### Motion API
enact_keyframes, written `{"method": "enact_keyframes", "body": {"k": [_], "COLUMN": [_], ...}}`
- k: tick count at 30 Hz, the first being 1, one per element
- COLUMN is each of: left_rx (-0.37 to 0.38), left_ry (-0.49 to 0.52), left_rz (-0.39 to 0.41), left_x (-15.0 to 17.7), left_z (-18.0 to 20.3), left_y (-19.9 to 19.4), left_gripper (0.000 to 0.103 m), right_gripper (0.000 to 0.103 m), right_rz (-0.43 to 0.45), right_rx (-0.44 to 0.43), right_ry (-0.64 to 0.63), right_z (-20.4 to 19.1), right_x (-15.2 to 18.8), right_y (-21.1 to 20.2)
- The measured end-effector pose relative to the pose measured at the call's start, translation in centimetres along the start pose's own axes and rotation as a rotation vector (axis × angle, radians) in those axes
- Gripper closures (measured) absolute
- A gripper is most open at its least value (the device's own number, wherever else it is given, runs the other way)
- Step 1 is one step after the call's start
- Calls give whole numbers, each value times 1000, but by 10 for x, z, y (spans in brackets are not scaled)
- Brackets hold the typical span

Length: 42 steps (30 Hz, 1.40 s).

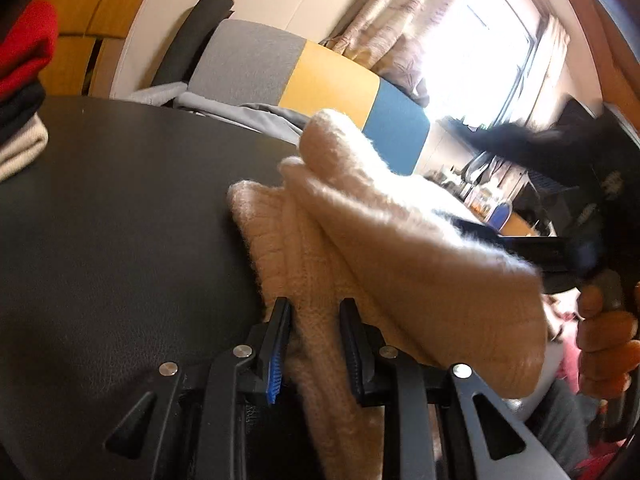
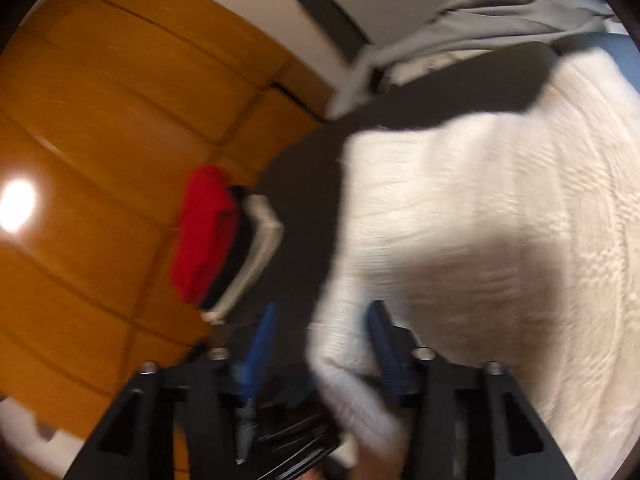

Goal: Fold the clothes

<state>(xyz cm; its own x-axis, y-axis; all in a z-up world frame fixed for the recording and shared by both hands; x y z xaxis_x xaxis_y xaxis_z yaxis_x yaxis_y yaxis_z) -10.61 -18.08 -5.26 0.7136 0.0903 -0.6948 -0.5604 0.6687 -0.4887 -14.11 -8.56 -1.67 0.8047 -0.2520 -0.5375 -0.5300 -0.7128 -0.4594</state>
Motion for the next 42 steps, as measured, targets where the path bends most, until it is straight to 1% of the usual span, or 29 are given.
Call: {"method": "enact_keyframes", "body": {"k": [1,2,5,7,8,9,10,12,13,15,17,18,19,20,21,23,24,25,28,30,32,33,36,37,38,39,40,42], "left_rx": [15,33,93,140,176,220,269,355,391,444,467,473,478,483,488,506,503,485,426,333,268,221,45,2,-41,-44,-7,72], "left_ry": [-20,-46,-133,-186,-221,-256,-290,-350,-373,-435,-493,-516,-534,-546,-553,-535,-510,-476,-378,-325,-294,-267,-163,-137,-110,-98,-100,-118], "left_rz": [6,13,33,54,61,65,63,43,31,-9,-37,-45,-50,-54,-58,-67,-75,-85,-118,-158,-182,-192,-219,-226,-232,-227,-211,-173], "left_x": [-2,-3,-7,-10,-12,-12,-12,-11,-10,-6,-3,-2,-1,0,0,-4,-5,-6,-8,-9,-11,-12,-15,-14,-14,-15,-17,-22], "left_z": [-1,-3,-9,-13,-14,-14,-13,-9,-6,-7,-12,-15,-16,-16,-14,-2,5,12,31,37,44,48,53,52,50,50,51,52], "left_y": [-2,-5,-14,-21,-25,-28,-29,-30,-30,-27,-23,-22,-21,-21,-20,-20,-20,-20,-16,-6,-2,0,8,11,14,15,12,5], "left_gripper": [78,78,78,78,77,77,76,73,71,67,65,63,59,56,55,51,50,49,48,48,48,48,48,50,67,81,89,91], "right_gripper": [50,50,50,50,52,60,67,67,67,67,67,64,61,60,58,54,50,48,47,47,47,47,46,46,46,46,46,46], "right_rz": [26,58,161,195,191,164,130,74,45,-18,-95,-125,-134,-137,-143,-152,-154,-153,-137,-133,-129,-126,-123,-124,-130,-133,-126,-72], "right_rx": [-43,-50,23,109,146,190,225,249,255,271,308,336,372,402,428,450,449,448,440,436,433,432,432,438,433,423,424,418], "right_ry": [-3,-14,-55,-61,-65,-80,-107,-182,-238,-364,-521,-609,-697,-768,-829,-886,-889,-890,-885,-882,-879,-881,-892,-900,-914,-926,-930,-908], "right_z": [-4,-5,2,15,23,31,34,27,21,8,-3,-7,-9,-10,-11,-11,-10,-11,-19,-18,-18,-18,-18,-18,-18,-19,-20,-21], "right_x": [-3,-5,1,9,10,14,22,35,46,67,90,101,110,117,123,131,134,137,142,145,147,148,153,155,157,159,159,152], "right_y": [-11,-24,-71,-94,-97,-96,-91,-76,-68,-49,-27,-18,-11,-7,-6,-6,-7,-8,-12,-11,-15,-18,-23,-23,-24,-26,-30,-48]}}
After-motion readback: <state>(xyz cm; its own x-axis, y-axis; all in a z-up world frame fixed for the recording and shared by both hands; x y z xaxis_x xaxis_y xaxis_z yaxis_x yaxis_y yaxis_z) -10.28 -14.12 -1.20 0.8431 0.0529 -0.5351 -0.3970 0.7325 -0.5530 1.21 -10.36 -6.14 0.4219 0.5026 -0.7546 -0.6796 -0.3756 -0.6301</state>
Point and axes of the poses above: each gripper's, at about its wrist camera, not at the fingertips, and y roughly the way its jaws point, z to its right, x to its underside, the point moved 8 cm from there along y, roughly the way its jaws point, and after that the axes turned 4 degrees about -y, right-handed, at the moved point
